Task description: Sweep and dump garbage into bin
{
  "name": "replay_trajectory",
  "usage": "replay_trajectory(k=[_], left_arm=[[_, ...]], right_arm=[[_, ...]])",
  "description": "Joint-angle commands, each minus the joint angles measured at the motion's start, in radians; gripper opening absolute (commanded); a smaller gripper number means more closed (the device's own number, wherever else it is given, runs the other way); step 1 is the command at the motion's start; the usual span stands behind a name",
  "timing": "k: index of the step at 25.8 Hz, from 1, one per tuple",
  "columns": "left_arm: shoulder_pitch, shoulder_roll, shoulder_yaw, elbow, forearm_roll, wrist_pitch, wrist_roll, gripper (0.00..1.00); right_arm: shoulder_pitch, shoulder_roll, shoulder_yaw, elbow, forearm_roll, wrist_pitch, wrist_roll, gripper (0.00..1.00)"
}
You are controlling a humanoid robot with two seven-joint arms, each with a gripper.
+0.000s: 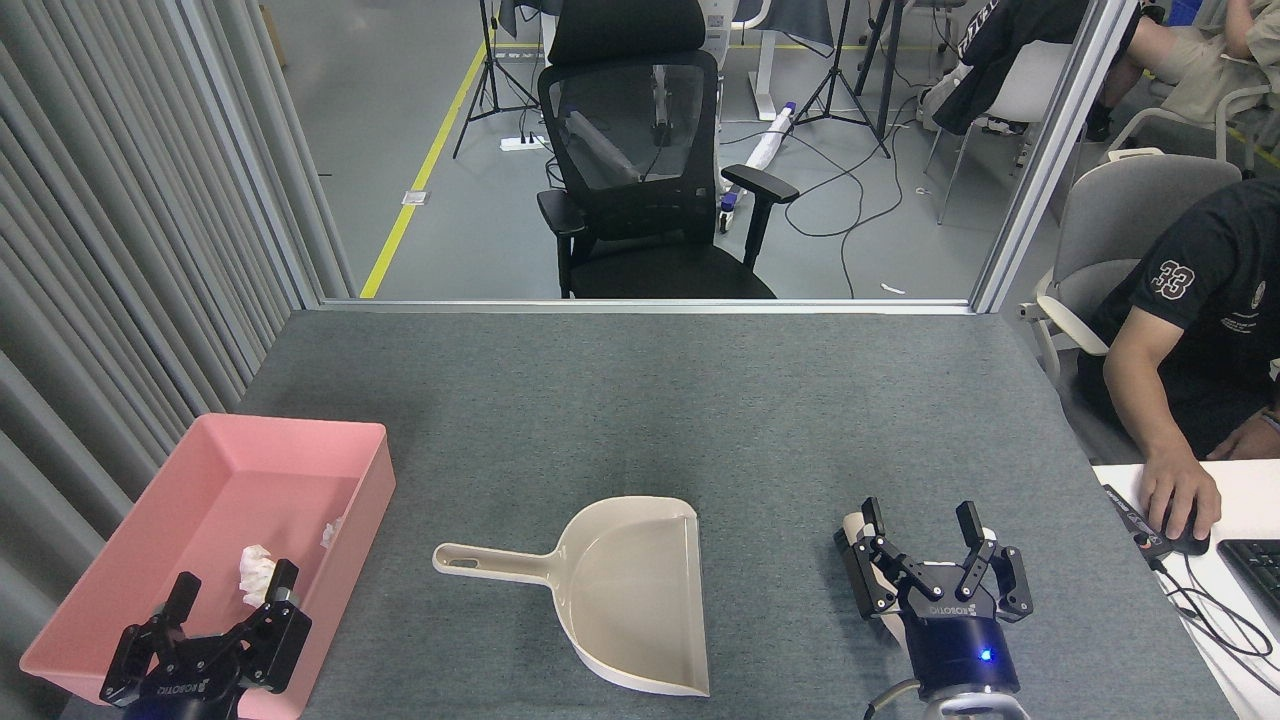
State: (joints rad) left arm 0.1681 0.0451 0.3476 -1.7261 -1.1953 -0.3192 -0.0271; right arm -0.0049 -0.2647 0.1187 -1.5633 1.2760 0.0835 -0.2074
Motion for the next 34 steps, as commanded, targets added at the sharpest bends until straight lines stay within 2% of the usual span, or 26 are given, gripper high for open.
replay_trajectory(k=[1, 3, 9, 11, 14, 17, 26, 34], left_arm=[[0.019, -0.001, -0.001, -0.001, -0.003, 0.016, -0.005, 0.99], [0.022, -0.001, -0.001, -0.001, -0.003, 0.016, -0.005, 0.99], [0.01, 0.009, 0.001, 0.0, -0.004, 0.019, -0.005, 0.99], [0.01, 0.012, 0.002, 0.0, -0.003, 0.019, -0.005, 0.99], [0.014, 0.018, 0.004, 0.002, -0.007, 0.025, -0.005, 0.99], [0.004, 0.016, 0.005, 0.002, -0.007, 0.026, 0.004, 0.99], [-0.032, 0.021, 0.002, 0.057, -0.015, 0.026, 0.032, 0.99], [-0.053, 0.027, -0.004, 0.06, -0.015, 0.014, 0.032, 0.99]], right_arm=[[-0.003, 0.013, 0.006, 0.008, 0.063, 0.007, 0.019, 0.98], [0.002, 0.048, 0.016, 0.003, 0.102, 0.005, 0.019, 0.98], [0.002, 0.079, 0.007, -0.009, 0.092, -0.001, 0.026, 0.98], [-0.003, 0.104, 0.006, -0.008, 0.082, 0.001, 0.028, 0.98], [-0.004, 0.107, 0.007, -0.006, 0.031, 0.002, 0.06, 0.98], [0.008, 0.093, 0.015, -0.008, -0.017, 0.001, 0.089, 0.98], [0.094, 0.005, 0.003, -0.058, -0.02, 0.002, 0.08, 0.98], [0.124, 0.009, -0.008, -0.092, -0.018, -0.001, 0.079, 0.98]])
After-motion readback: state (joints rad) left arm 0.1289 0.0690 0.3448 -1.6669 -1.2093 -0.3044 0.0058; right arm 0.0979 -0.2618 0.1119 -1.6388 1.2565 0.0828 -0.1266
